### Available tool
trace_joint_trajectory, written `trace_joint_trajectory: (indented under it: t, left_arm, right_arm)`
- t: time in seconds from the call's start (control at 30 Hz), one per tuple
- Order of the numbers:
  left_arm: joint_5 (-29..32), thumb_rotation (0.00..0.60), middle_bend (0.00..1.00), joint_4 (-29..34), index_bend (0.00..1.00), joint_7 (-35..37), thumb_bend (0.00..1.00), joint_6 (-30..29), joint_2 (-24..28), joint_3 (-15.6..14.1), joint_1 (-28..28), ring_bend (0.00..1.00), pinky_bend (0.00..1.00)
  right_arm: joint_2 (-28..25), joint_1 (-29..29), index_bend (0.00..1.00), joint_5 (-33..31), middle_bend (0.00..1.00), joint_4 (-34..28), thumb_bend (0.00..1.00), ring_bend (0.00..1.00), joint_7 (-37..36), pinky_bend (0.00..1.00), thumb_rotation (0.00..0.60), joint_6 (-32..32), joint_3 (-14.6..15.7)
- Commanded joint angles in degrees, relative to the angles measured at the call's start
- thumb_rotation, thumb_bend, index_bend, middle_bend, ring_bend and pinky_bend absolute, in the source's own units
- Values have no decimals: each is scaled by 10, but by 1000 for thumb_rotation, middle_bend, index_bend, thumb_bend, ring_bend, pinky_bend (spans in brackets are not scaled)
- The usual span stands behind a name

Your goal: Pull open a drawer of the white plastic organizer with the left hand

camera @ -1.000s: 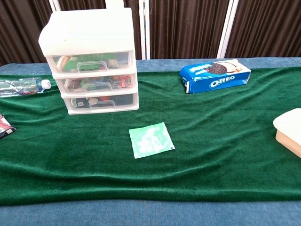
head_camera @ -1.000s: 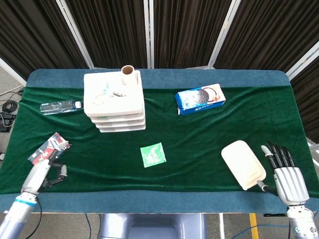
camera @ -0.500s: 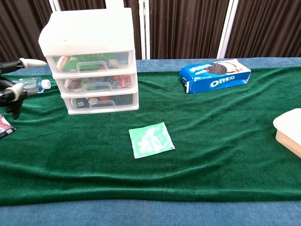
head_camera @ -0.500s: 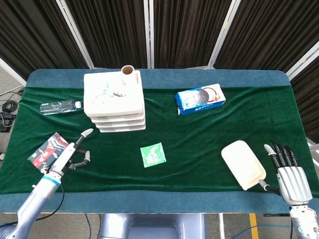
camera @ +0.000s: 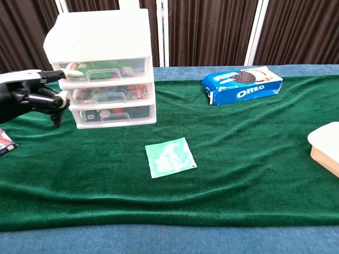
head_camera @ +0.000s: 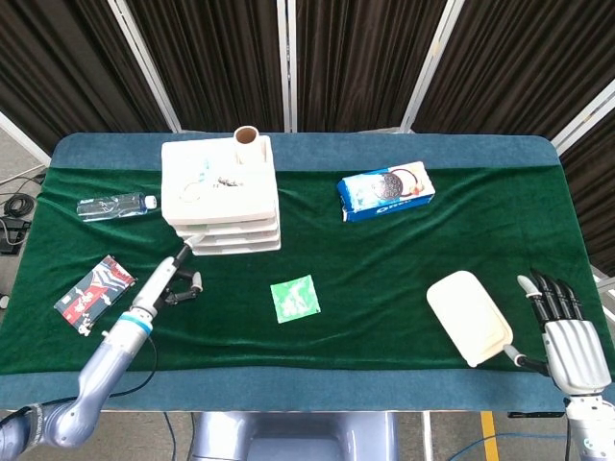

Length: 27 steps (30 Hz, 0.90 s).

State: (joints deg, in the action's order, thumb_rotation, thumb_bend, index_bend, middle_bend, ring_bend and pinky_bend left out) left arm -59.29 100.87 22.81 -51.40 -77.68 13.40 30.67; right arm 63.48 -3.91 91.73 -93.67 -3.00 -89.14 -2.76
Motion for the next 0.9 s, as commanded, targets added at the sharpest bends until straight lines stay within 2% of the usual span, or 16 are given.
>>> trace_joint_trajectory:
  t: [0.03,0.4,0.9]
  left_arm:
    - [20,600,829,-4,0,-14,752,8,-12,8,12,694,586]
    - [85,600,829,-28,0,-55,753,18,-40,28,41,694,586]
    - [126,600,829,-23,0,-97,753,19,-61,36,68,694,586]
  right_arm:
    - [-2,0,21,0,0,0,18,0,-3,0,600,-1,0]
    - [-2,0,21,1,0,0,18,0,-7,0,600,2,1]
    - [-4,-1,21,1,0,1,18,0,-15,0,600,3,1]
